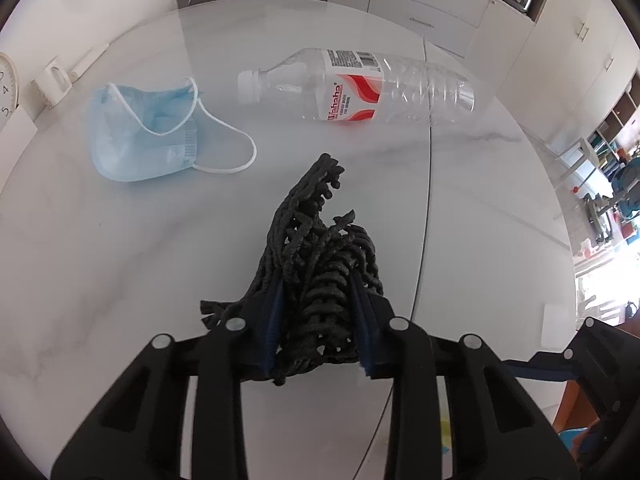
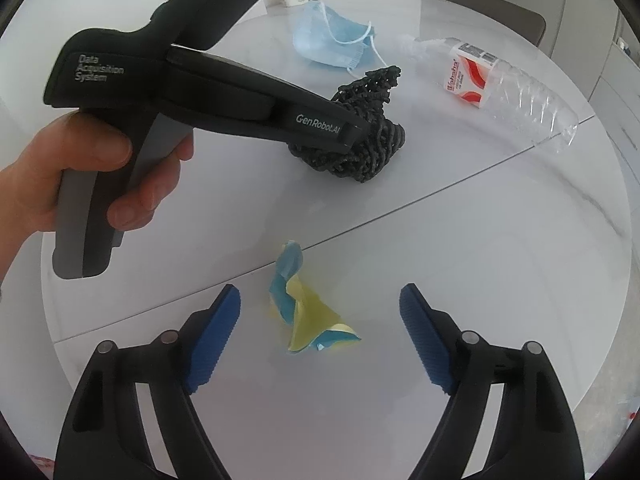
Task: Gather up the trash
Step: 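Grasp the black mesh object with the left tool while the right tool grasps the blue-yellow cloth, then carry both items over the white bin and open both tools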
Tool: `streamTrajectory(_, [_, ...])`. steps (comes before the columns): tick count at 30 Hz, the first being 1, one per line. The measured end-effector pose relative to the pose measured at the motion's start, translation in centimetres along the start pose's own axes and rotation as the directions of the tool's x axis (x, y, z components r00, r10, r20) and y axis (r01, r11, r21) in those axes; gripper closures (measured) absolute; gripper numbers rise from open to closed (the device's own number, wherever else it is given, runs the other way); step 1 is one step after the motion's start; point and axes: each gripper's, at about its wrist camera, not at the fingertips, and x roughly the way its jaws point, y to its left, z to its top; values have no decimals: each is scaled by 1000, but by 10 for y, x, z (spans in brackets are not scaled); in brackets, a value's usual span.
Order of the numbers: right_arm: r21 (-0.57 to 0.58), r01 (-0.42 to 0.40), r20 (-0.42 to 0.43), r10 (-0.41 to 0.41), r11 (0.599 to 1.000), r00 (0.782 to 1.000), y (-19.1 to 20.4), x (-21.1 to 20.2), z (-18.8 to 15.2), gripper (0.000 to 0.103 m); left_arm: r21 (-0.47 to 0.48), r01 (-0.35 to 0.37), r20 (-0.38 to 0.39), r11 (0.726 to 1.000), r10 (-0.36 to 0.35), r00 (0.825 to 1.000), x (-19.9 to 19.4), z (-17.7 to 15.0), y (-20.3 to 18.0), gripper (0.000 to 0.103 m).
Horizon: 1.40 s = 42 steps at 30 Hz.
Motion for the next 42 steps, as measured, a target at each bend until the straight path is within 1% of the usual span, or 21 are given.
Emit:
streamTrajectory(5, [-45, 1, -11, -2, 999, 1000, 7, 5, 1, 21, -22, -11, 29, 1000, 12, 1000, -17, -8, 6, 73])
streamTrajectory(9, [-118, 16, -4, -16, 993, 1000, 13, 8, 0, 21, -51, -20, 44, 999, 22, 999, -30, -16, 18, 73])
streamTrajectory(10, [-127, 21, -9, -22, 992, 1000, 12, 10, 0, 23, -59, -23, 45, 998, 26, 999, -33, -19, 21, 73])
streamTrajectory(11, [-129, 21, -14, -23, 991, 1000, 11, 12, 0, 30, -67, -23, 46, 998, 26, 999, -35, -20, 24, 73])
streamTrajectory(12, [-129, 18, -22, -20, 992, 1000, 9, 16, 0, 35, -82, -21, 48, 996, 25, 999, -38, -22, 28, 73])
streamTrajectory(15, [-138, 19, -49, -26, 990, 998, 5, 25, -1, 52, -111, -19, 49, 994, 25, 998, -43, -29, 35, 73])
streamTrajectory(16, [-146, 17, -53, -25, 989, 998, 5, 26, -2, 61, -117, -23, 51, 993, 30, 998, -45, -32, 36, 73])
streamTrajectory(17, [-154, 18, -46, -25, 988, 999, 6, 24, -3, 66, -120, -25, 52, 992, 31, 998, -46, -33, 36, 73])
streamTrajectory(20, [-163, 10, -43, -17, 987, 999, 5, 22, -4, 73, -134, -34, 60, 990, 43, 997, -53, -40, 38, 73])
streamTrajectory(26, [-132, -26, -27, 23, 991, 999, 0, 9, -4, 74, -165, -35, 76, 986, 48, 996, -76, -59, 40, 73])
streamTrajectory(30, [-125, -56, -21, 54, 991, 998, 4, -4, -7, 74, -202, -42, 89, 978, 61, 994, -105, -82, 35, 73])
streamTrajectory(32, [-128, -67, -26, 64, 989, 998, 15, -14, -15, 74, -225, -49, 81, 973, 68, 994, -121, -99, 31, 73])
streamTrajectory(36, [-124, -87, -48, 82, 988, 996, 39, -26, -32, 74, -244, -90, 49, 966, 105, 993, -149, -134, 18, 72])
streamTrajectory(38, [-116, -97, -56, 91, 988, 994, 53, -34, -47, 74, -257, -87, 31, 962, 98, 995, -160, -152, 12, 72])
streamTrajectory(40, [-104, -101, -63, 95, 989, 993, 67, -40, -59, 73, -263, -86, 14, 961, 93, 996, -174, -176, 7, 71])
streamTrajectory(42, [-90, -99, -65, 93, 991, 993, 83, -49, -73, 73, -254, -90, 3, 963, 94, 996, -185, -194, 3, 71])
